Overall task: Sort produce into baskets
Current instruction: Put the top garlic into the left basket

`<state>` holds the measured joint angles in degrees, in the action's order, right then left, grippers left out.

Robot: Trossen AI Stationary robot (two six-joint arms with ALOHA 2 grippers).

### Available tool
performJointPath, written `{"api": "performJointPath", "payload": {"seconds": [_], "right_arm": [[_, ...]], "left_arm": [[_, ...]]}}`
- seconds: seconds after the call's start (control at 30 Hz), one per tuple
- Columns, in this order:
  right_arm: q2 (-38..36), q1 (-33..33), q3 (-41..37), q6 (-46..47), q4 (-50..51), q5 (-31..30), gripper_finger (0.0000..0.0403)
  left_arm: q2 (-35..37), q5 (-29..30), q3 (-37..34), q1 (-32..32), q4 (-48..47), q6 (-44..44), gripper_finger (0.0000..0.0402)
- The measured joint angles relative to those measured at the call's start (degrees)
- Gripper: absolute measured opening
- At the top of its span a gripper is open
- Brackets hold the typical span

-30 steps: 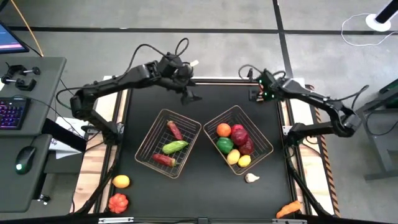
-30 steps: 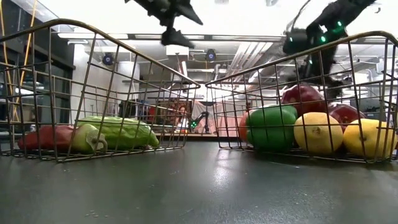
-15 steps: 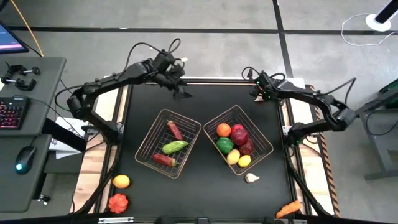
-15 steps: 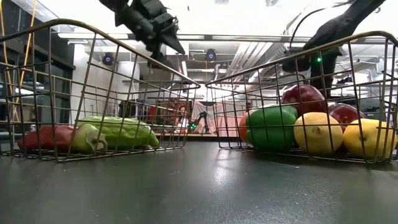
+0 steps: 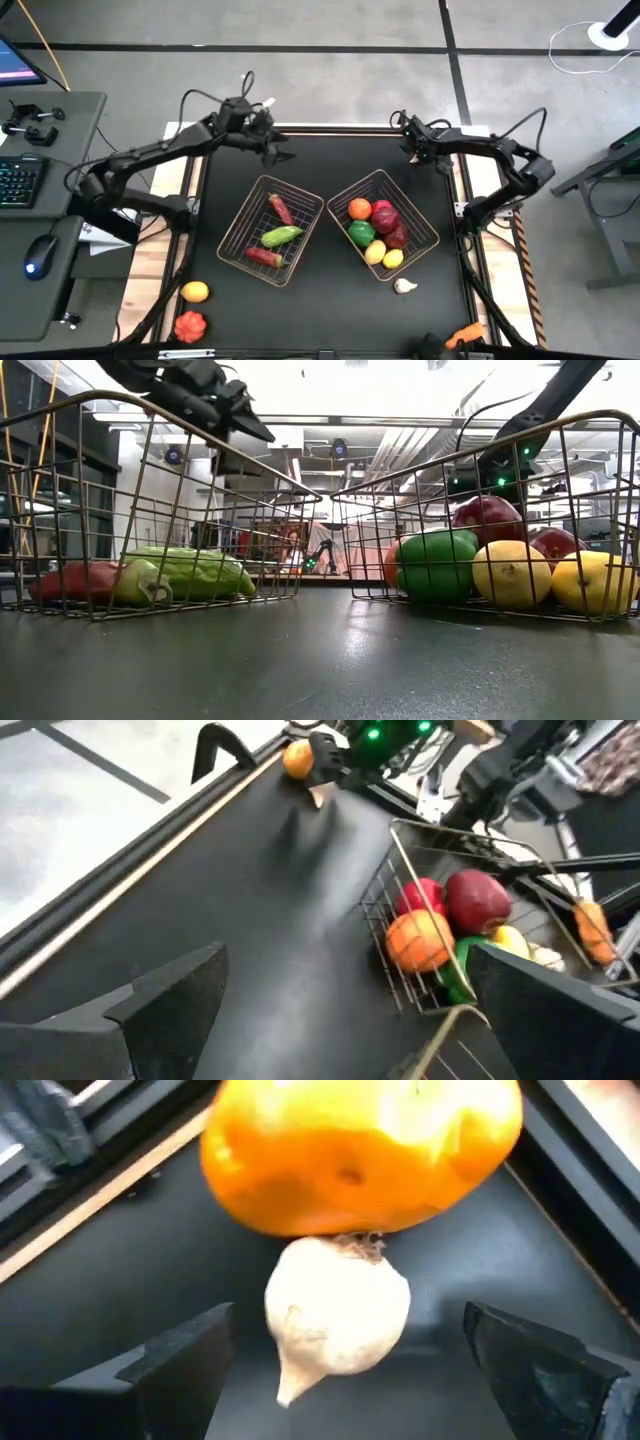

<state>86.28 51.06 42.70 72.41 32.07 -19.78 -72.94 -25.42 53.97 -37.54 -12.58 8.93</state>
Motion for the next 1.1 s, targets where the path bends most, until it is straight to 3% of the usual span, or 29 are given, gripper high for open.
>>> {"api": "performJointPath", "payload": {"seconds": [0.3, 0.4, 0.53, 0.7, 0.97, 1.1], "right_arm": [[5.23, 0.99, 0.39, 4.72, 0.0, -0.91, 0.037], [5.22, 1.03, 0.33, 4.73, 0.33, -1.05, 0.0335], [4.97, 1.1, 1.93, 3.63, 3.4, -1.07, 0.0248], [4.99, 0.15, 7.76, -6.4, 6.25, -1.02, 0.0129], [4.0, -8.77, 24.63, -24.45, 6.46, -2.1, 0.0128], [4.0, -15.67, 30.73, -36.43, 1.11, 5.25, 0.0128]], "left_arm": [[12.36, 0.24, -7.69, 1.4, 0.54, 5.55, 0.0398], [15.79, 0.61, -8.67, 1.5, 0.87, 5.88, 0.0398], [18.96, 1.74, -8.83, 0.83, 0.9, 5.92, 0.0398], [20.95, 1.81, -8.83, 0.33, 0.78, 5.94, 0.0398], [20.37, 2.31, -8.83, 0.5, 0.86, 5.94, 0.0398], [19.64, 7.13, -8.83, 0.48, 0.99, 7.2, 0.0398]]}}
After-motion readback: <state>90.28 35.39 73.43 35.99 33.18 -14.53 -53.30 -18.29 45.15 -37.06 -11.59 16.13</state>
